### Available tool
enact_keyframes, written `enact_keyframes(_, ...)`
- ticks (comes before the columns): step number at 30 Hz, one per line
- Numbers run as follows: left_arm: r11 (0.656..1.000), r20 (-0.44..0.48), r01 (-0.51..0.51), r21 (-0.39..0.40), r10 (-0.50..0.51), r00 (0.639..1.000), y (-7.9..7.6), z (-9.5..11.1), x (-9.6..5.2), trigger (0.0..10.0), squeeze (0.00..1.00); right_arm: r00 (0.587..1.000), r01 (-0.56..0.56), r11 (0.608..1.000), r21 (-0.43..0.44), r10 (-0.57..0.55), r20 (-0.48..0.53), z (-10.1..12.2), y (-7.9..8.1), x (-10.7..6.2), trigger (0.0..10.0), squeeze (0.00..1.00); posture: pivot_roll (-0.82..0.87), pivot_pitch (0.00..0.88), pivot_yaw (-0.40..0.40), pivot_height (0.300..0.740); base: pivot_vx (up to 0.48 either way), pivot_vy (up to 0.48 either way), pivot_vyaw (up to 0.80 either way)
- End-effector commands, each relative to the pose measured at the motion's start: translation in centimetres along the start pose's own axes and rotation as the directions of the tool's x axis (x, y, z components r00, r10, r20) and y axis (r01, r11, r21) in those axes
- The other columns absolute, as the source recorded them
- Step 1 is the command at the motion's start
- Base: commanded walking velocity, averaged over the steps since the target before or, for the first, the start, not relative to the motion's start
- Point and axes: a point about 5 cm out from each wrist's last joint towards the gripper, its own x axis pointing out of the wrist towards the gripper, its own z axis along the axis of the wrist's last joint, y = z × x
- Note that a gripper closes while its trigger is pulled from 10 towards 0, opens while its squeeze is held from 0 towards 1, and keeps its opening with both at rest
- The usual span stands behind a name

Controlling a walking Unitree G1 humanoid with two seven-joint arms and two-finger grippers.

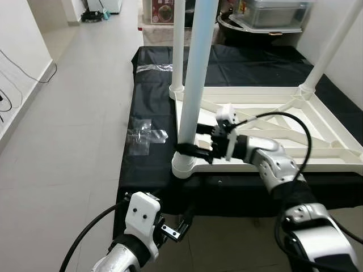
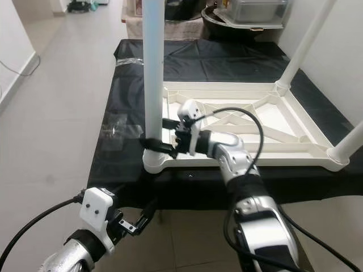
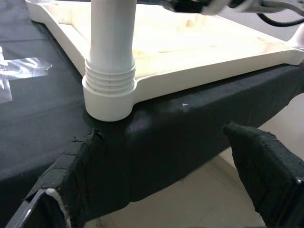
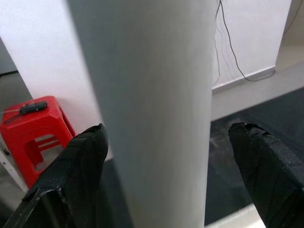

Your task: Building children table

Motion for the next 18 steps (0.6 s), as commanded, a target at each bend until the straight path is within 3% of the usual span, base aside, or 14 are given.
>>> enact_keyframes(1,1.0,-0.021,0.002,0.012,-0.001,1.0,0.0,-0.2,-0.2,10.0,0.0,1.0,0.019,1.0,0.0,-0.019,0.011,-0.2,-0.2,0.1,10.0,0.0,0.18,0.17,-0.07,0.74,0.0,0.0,0.0)
enact_keyframes(4,1.0,-0.022,-0.002,0.014,0.002,1.0,0.0,-0.2,-0.1,10.0,0.0,0.998,-0.068,0.998,0.013,0.068,0.009,-0.4,0.4,1.0,10.0,0.0,0.18,0.167,-0.07,0.74,0.0,0.0,0.0)
enact_keyframes(10,1.0,-0.023,-0.004,0.016,0.004,1.0,0.0,-0.2,-0.1,10.0,0.0,0.998,-0.064,0.998,0.018,0.063,0.011,-0.4,0.3,2.1,10.0,0.0,0.18,0.163,-0.074,0.74,0.0,0.0,0.0)
enact_keyframes(11,1.0,-0.023,-0.004,0.016,0.004,1.0,-0.1,-0.2,-0.1,10.0,0.0,0.999,-0.043,0.999,0.015,0.043,0.016,-0.3,0.1,2.3,0.0,0.0,0.18,0.163,-0.076,0.74,0.0,0.0,0.0)
enact_keyframes(18,1.0,-0.024,-0.004,0.018,0.004,1.0,0.0,-0.3,0.0,10.0,0.0,0.999,0.016,1.0,0.006,-0.016,0.05,-0.2,-0.1,2.4,0.0,0.0,0.17,0.162,-0.074,0.74,0.0,0.0,0.0)
